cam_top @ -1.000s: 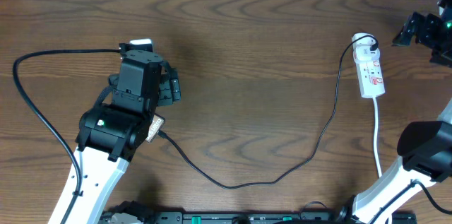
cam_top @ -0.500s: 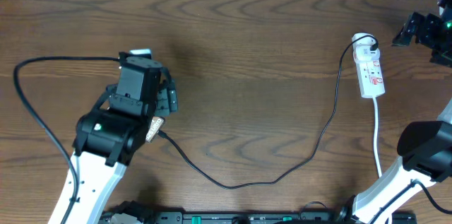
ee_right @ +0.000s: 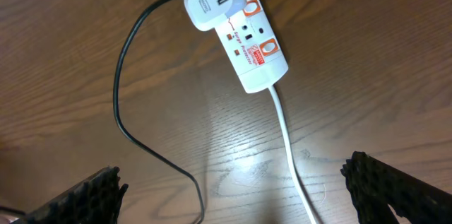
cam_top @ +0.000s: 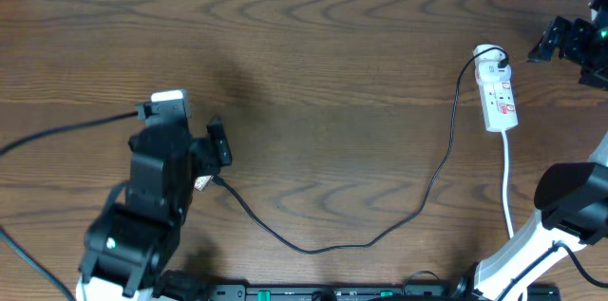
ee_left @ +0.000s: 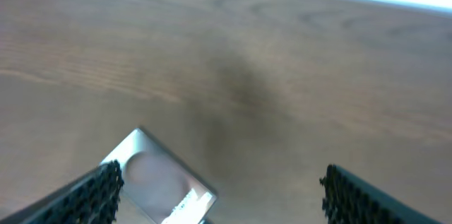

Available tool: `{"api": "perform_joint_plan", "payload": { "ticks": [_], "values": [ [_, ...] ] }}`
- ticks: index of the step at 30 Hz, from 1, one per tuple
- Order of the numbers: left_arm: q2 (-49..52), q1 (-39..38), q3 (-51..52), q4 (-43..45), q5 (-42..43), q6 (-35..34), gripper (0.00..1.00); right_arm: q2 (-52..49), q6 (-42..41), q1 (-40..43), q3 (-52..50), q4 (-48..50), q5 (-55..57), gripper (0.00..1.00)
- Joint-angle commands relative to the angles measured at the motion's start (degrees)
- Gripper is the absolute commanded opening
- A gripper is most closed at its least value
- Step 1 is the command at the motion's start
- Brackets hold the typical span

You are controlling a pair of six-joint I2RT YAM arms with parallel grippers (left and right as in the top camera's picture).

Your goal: Plug charger to phone and switch on socket

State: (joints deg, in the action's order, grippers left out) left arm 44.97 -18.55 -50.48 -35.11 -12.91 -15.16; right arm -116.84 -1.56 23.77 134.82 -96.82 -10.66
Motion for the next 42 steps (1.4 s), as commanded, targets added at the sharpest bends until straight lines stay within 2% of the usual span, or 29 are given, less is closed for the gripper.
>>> {"api": "perform_joint_plan", "payload": {
  "ticks": [1,6,11,16,22,28,38,42],
  "values": [
    [-5.27,-0.17,6.91,6.56,1.88,0.26,0.89,-0.09,-0.74,-0.17,0.48,-0.09,0.02,0.99],
    [-13.09,-0.13,17.22,18.88,3.26,0.09,0.89,-0.09,-0.74,-0.17,0.48,-0.09,0.02,0.99],
    [-21.42,-0.07,25.38,27.19,3.26,0.09,0.89,-0.09,-0.74,-0.17,0.48,-0.07,0.02,0.99],
    [-27.45,2.49,29.68,29.94,4.39,-0.11,0.89,-0.09,-0.74,-0.17,0.48,-0.09,0.02,0.99],
    [-30.82,10.93,31.5,30.36,11.96,-0.11,0.89,-0.09,-0.74,-0.17,0.48,-0.07,0.02,0.99],
    [-32.96,16.74,34.1,33.05,16.09,-0.13,0.89,-0.09,-0.74,-0.17,0.48,-0.09,0.02,0.99],
    [-44.35,17.59,43.01,41.16,16.63,-0.13,0.89,-0.09,-0.74,-0.17,0.48,-0.09,0.02,0.99],
    [-44.92,17.68,46.49,49.13,18.45,-0.13,0.89,-0.09,-0.74,-0.17,0.48,-0.09,0.02,0.99]
  ]
}}
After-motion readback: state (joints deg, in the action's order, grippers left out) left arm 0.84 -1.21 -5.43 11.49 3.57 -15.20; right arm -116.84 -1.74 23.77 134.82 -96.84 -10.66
